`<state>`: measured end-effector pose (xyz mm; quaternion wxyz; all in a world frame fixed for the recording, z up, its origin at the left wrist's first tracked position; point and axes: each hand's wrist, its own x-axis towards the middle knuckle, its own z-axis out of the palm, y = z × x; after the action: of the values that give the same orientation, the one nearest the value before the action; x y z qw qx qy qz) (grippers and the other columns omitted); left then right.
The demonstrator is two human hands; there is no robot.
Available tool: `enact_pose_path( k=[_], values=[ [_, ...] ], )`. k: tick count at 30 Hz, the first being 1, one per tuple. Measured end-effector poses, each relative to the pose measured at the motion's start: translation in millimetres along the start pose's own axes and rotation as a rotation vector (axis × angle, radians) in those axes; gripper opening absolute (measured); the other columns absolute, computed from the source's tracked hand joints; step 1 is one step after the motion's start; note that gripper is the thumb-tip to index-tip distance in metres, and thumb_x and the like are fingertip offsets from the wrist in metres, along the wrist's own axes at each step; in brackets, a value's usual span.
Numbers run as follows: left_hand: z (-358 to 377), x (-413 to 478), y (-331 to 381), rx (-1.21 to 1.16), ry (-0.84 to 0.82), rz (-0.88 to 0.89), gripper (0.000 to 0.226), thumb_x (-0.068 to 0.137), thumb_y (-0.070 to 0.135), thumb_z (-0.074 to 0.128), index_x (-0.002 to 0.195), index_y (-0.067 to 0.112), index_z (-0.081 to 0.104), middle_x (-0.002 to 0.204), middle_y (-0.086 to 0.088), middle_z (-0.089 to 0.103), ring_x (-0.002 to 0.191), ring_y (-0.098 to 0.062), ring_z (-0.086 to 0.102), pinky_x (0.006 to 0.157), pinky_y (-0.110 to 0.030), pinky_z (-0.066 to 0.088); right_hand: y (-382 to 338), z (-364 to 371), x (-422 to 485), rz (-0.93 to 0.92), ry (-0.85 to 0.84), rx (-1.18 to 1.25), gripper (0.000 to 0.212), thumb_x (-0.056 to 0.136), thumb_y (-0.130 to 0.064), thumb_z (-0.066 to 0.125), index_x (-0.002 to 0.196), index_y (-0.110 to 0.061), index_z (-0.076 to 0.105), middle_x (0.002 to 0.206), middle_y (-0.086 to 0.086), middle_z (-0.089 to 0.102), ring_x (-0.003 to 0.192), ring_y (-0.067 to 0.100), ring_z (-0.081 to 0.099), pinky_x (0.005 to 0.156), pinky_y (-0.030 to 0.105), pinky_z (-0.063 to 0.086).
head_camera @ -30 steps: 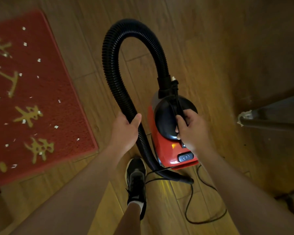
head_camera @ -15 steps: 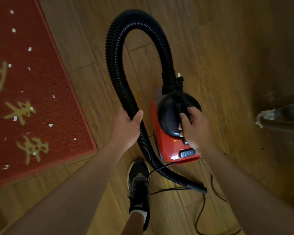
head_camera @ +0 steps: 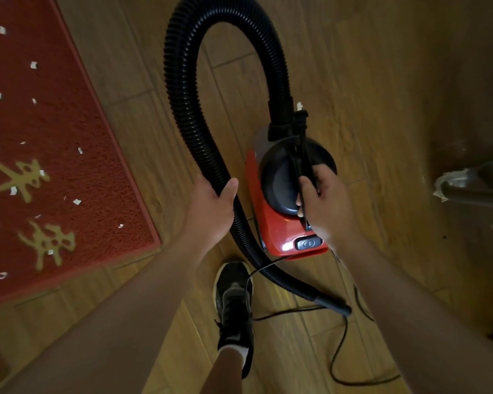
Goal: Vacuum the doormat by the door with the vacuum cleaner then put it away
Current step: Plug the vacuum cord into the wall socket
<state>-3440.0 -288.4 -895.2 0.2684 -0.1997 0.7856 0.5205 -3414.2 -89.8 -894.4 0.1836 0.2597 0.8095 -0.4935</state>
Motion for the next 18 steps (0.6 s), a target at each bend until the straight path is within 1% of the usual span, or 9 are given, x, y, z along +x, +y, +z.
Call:
enact_pose_path(
  k=[2, 4, 6, 7, 9, 11, 13, 16, 18],
  values=[
    [-1, -1, -2, -0.003, -0.009, -0.004, 0.006, 0.104, 0.019, 0.057, 0.105, 0.013, 0.055, 0.082, 0.011, 0.057, 0.076, 0.002, 0.062, 0.071, -0.012, 0.05, -1, -3, -1, 0.006, 0.004, -0.026, 0.016, 0.096, -0.037, 0.049, 0.095, -0.026, 0.059, 0.07, -0.002, 0.068, 0.065, 0.02, 0.069, 0.065, 0.055, 0.057],
    [-1, -2, -4, -0.007, -0.031, -0.007, 0.012, 0.104, 0.019, 0.057, 0.094, 0.014, 0.052, 0.076, 0.009, 0.054, 0.069, 0.0, 0.06, 0.071, -0.019, 0.048, 0, -8, -2, 0.036, 0.013, -0.046, 0.012, 0.099, -0.033, 0.05, 0.095, -0.028, 0.06, 0.07, -0.002, 0.068, 0.065, 0.018, 0.069, 0.066, 0.055, 0.058],
    [-2, -5, -5, -0.008, -0.046, -0.007, 0.012, 0.104, 0.019, 0.057, 0.099, 0.01, 0.052, 0.077, 0.01, 0.054, 0.069, 0.0, 0.06, 0.072, -0.02, 0.047, 0, -12, -3, 0.068, 0.024, -0.059, 0.011, 0.102, -0.027, 0.051, 0.097, -0.027, 0.06, 0.072, -0.002, 0.069, 0.066, 0.018, 0.069, 0.067, 0.054, 0.059],
    [-2, -7, -4, -0.004, -0.043, -0.007, 0.011, 0.104, 0.02, 0.057, 0.102, 0.011, 0.051, 0.078, 0.011, 0.055, 0.07, 0.001, 0.06, 0.072, -0.016, 0.047, -1, -14, -3, 0.062, 0.029, -0.076, 0.01, 0.102, -0.026, 0.052, 0.098, -0.025, 0.061, 0.076, -0.002, 0.069, 0.069, 0.019, 0.07, 0.069, 0.052, 0.059],
    [-2, -11, -2, 0.012, -0.024, -0.002, 0.008, 0.105, 0.02, 0.057, 0.104, 0.014, 0.051, 0.08, 0.011, 0.056, 0.072, 0.006, 0.061, 0.069, -0.011, 0.047, -4, -16, -2, 0.028, 0.044, -0.137, 0.013, 0.1, -0.026, 0.056, 0.107, -0.02, 0.064, 0.088, -0.003, 0.071, 0.08, 0.018, 0.069, 0.076, 0.046, 0.059],
    [-1, -13, -2, 0.008, -0.016, -0.001, 0.008, 0.105, 0.019, 0.057, 0.107, 0.013, 0.053, 0.081, 0.011, 0.056, 0.074, 0.007, 0.061, 0.069, -0.011, 0.047, -9, -19, 0, 0.012, 0.072, -0.163, 0.019, 0.098, -0.021, 0.06, 0.116, -0.016, 0.065, 0.092, -0.009, 0.068, 0.084, 0.011, 0.065, 0.079, 0.035, 0.055],
    [-1, -14, -1, -0.016, -0.015, -0.013, 0.017, 0.105, 0.02, 0.057, 0.116, 0.008, 0.053, 0.085, 0.012, 0.056, 0.081, 0.0, 0.061, 0.076, -0.015, 0.046, -15, -21, 3, 0.016, 0.09, -0.13, 0.022, 0.095, -0.017, 0.062, 0.117, -0.017, 0.064, 0.086, -0.015, 0.065, 0.079, 0.002, 0.062, 0.078, 0.03, 0.052],
    [-2, -12, -5, -0.026, -0.024, -0.019, 0.029, 0.105, 0.021, 0.057, 0.126, 0.003, 0.051, 0.087, 0.013, 0.056, 0.087, -0.007, 0.06, 0.082, -0.02, 0.048, -25, -23, 10, 0.014, 0.093, -0.105, 0.023, 0.094, -0.018, 0.062, 0.118, -0.018, 0.064, 0.084, -0.016, 0.064, 0.077, 0.001, 0.061, 0.08, 0.033, 0.052],
    [-3, -11, -5, -0.013, -0.03, -0.012, 0.023, 0.104, 0.021, 0.057, 0.12, 0.004, 0.052, 0.085, 0.01, 0.055, 0.083, -0.004, 0.06, 0.082, -0.022, 0.05, -30, -22, 17, 0.014, 0.118, -0.104, 0.022, 0.095, -0.024, 0.062, 0.116, -0.019, 0.065, 0.084, -0.014, 0.063, 0.079, 0.005, 0.062, 0.083, 0.037, 0.053]
  ],
)
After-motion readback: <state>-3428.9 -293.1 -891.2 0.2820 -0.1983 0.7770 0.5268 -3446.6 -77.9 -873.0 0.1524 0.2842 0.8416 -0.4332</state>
